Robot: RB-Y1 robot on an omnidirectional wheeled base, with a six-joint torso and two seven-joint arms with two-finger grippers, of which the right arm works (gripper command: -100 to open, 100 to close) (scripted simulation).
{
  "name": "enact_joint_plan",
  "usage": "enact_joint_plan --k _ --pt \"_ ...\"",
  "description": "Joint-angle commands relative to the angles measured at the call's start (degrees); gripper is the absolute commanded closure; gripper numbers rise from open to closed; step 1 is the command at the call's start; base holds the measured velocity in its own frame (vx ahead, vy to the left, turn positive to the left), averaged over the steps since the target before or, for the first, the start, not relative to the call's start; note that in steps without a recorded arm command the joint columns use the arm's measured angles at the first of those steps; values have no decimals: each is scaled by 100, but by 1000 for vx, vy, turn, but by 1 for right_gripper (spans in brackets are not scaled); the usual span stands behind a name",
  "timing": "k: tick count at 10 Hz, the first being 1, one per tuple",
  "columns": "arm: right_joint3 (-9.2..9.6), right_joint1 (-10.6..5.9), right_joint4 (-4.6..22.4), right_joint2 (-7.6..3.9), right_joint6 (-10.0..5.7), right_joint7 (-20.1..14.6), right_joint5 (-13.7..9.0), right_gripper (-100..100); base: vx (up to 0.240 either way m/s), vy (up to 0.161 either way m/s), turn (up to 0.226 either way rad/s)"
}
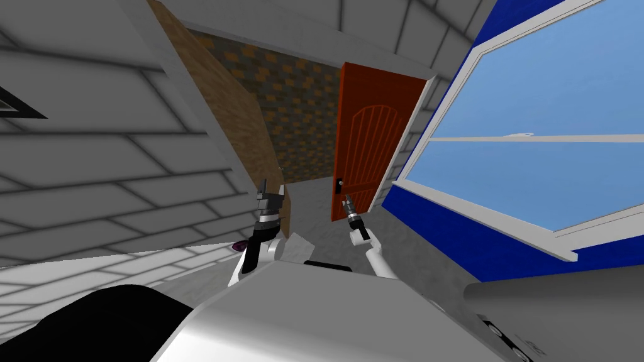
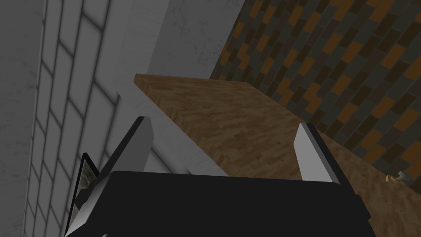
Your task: Push the door open
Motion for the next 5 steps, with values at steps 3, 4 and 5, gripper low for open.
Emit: enact_joint_plan --k 3,4,5 --pt "71 -282 496 5 28 -60 34 -100 82 -110 48" --pt "88 -360 626 5 37 -77 41 -100 84 -104 47" --pt "105 -439 757 5 46 -95 48 -100 68 -97 38"
